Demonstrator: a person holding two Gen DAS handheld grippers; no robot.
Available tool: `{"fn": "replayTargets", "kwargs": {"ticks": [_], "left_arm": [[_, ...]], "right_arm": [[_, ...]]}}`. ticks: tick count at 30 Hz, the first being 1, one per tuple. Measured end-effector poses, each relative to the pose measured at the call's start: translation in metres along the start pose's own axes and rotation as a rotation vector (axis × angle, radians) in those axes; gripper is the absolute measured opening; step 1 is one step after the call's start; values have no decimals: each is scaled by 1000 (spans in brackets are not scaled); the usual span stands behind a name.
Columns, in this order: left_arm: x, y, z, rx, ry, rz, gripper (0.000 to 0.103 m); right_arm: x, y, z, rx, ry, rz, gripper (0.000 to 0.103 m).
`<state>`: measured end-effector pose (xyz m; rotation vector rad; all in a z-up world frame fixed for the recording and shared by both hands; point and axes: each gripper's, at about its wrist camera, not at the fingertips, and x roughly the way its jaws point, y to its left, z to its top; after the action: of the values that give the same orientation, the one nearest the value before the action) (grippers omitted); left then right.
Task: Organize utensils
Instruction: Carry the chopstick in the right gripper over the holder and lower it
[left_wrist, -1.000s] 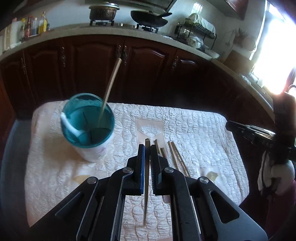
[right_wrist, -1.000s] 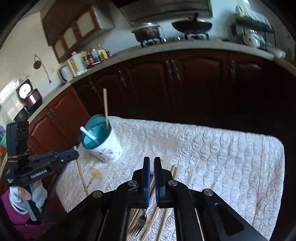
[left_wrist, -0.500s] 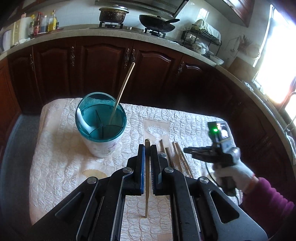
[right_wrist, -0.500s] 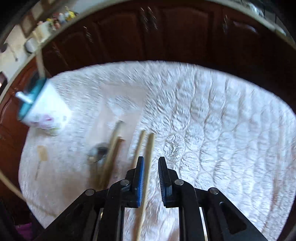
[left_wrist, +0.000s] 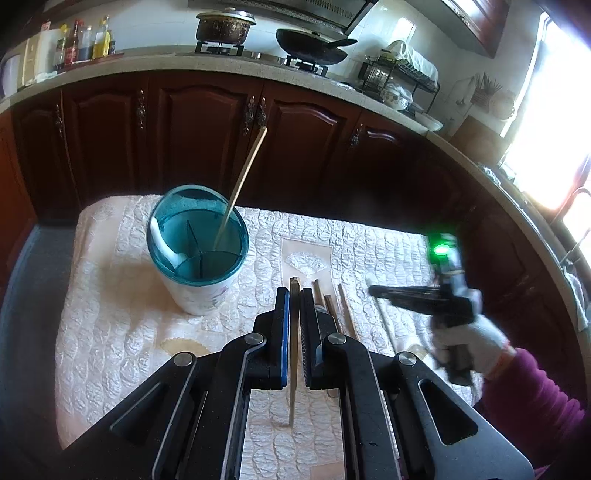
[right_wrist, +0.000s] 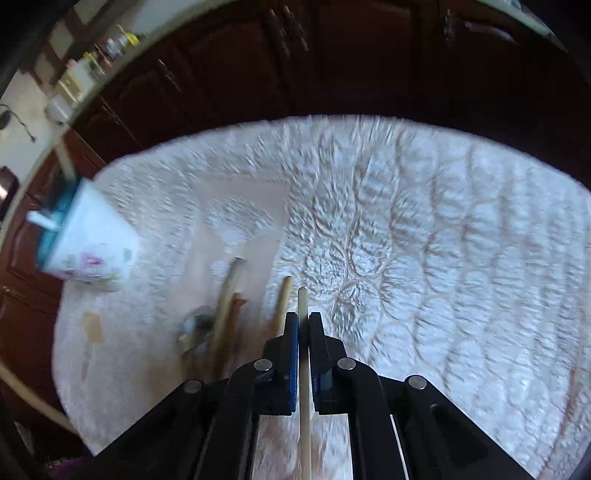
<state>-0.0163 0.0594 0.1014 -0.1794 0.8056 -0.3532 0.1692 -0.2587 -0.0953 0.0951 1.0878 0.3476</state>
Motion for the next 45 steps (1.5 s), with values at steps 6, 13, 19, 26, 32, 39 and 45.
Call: {"fn": "replayTargets", "kwargs": {"ticks": [6, 13, 19, 26, 32, 39, 45], "left_arm": [[-20, 2, 4, 5, -27, -4, 4], [-54, 8, 30, 5, -106, 17, 4], [-81, 21, 69, 3, -219, 73, 4], [-79, 47, 114, -23, -307, 158, 4], [-49, 68, 136, -33, -320, 234, 4], [-2, 84, 144, -54, -294, 287, 4], [30, 89, 138, -41, -285, 345, 4]], "right_arm": [[-97, 15, -9, -61, -166, 76, 5], [-178, 49, 6, -128, -329, 165, 5], [-218, 105, 41, -223, -430, 235, 5], [-216, 173, 86, -282, -509, 262, 5], [-185, 209, 117, -296, -515, 248, 5], [-144, 230, 146, -283, -521, 216, 5], [-110, 221, 152, -249, -482, 214, 5]]}}
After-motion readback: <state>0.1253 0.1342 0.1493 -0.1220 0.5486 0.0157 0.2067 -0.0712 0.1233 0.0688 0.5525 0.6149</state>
